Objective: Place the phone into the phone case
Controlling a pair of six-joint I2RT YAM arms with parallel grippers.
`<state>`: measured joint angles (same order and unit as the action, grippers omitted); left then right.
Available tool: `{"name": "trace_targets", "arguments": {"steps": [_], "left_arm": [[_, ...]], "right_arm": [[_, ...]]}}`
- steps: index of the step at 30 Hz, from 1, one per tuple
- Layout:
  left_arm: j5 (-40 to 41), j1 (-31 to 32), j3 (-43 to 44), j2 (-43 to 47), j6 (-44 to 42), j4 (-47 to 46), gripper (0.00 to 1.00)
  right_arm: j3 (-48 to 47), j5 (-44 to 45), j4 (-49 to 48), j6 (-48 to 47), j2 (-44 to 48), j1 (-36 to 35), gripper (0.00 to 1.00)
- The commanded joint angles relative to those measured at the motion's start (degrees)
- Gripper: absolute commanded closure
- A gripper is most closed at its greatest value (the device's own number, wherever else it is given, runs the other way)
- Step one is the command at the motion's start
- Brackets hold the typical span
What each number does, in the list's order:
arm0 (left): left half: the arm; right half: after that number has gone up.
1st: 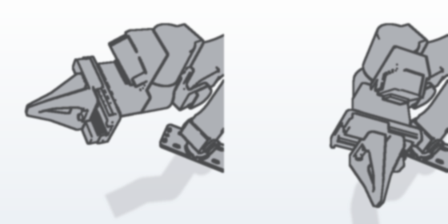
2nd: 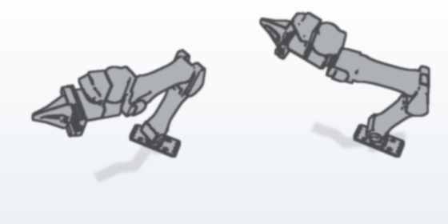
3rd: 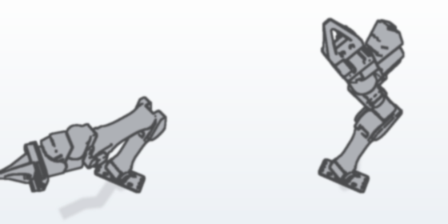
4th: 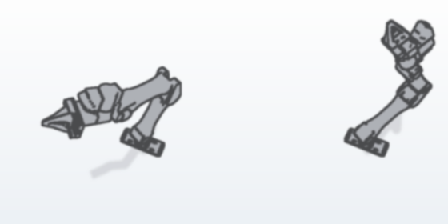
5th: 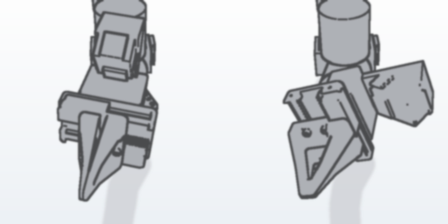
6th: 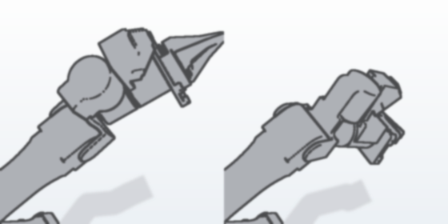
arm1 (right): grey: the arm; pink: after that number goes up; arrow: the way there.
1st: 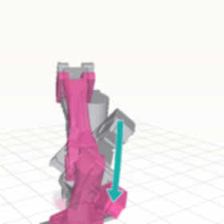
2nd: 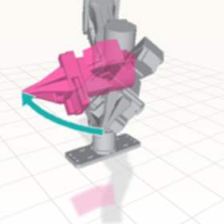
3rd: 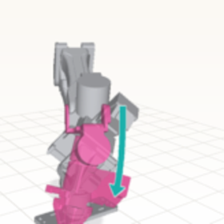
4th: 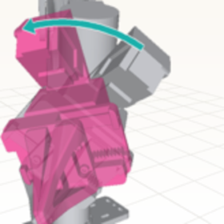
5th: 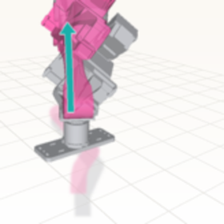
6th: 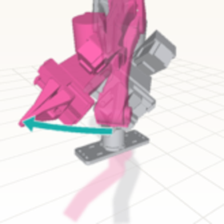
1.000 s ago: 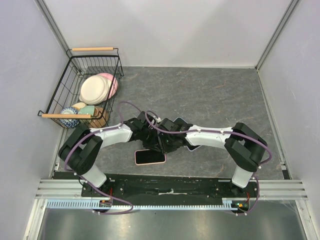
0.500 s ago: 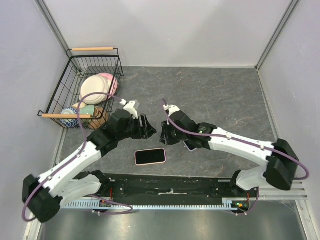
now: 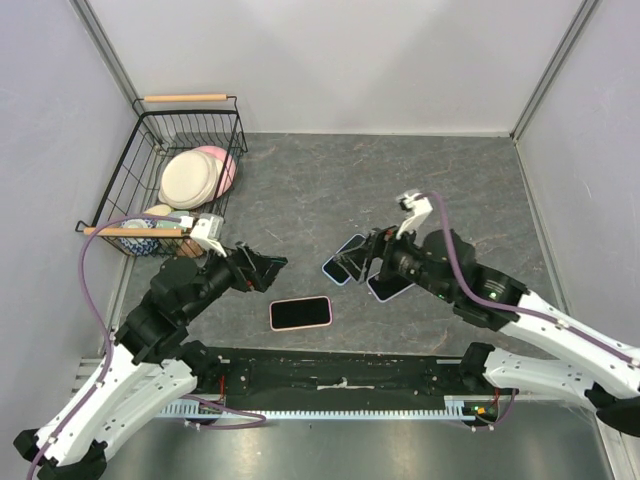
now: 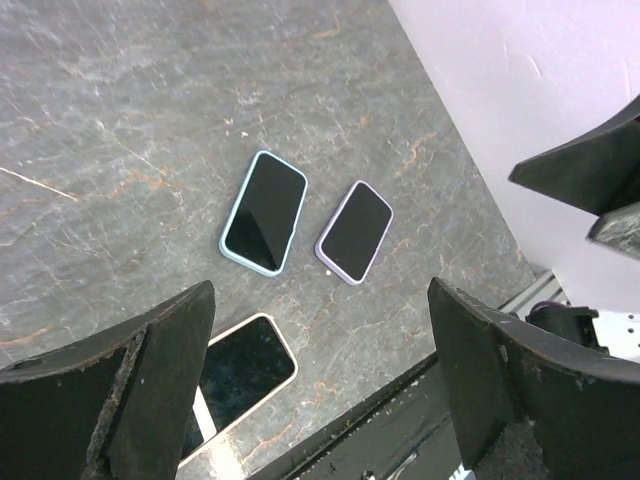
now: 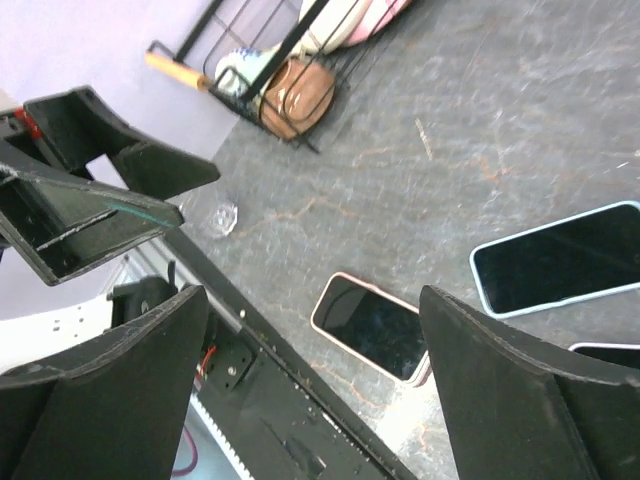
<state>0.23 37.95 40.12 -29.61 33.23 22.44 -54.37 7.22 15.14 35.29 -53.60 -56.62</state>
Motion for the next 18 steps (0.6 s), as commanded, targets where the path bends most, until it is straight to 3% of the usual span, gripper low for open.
{"name": "trace_targets", "arguments": {"steps": [1, 8, 18], "left_arm": [[4.42, -0.07, -0.39, 3.58, -3.09, 1.20, 0.05], [6.98, -0.07, -0.48, 6.31, -2.91, 2.09, 0.04], [9.08, -0.07, 0.31, 1.13, -3.88, 3.93, 0.03]], "right_arm": [[2.07, 7.97, -1.86, -1.10, 6.48, 0.02, 0.02], [4.71, 13.25, -1.42, -2.15, 11.68, 0.02, 0.02], [6.20, 14.83, -1.16, -2.68, 9.57, 0.02, 0.02]]}}
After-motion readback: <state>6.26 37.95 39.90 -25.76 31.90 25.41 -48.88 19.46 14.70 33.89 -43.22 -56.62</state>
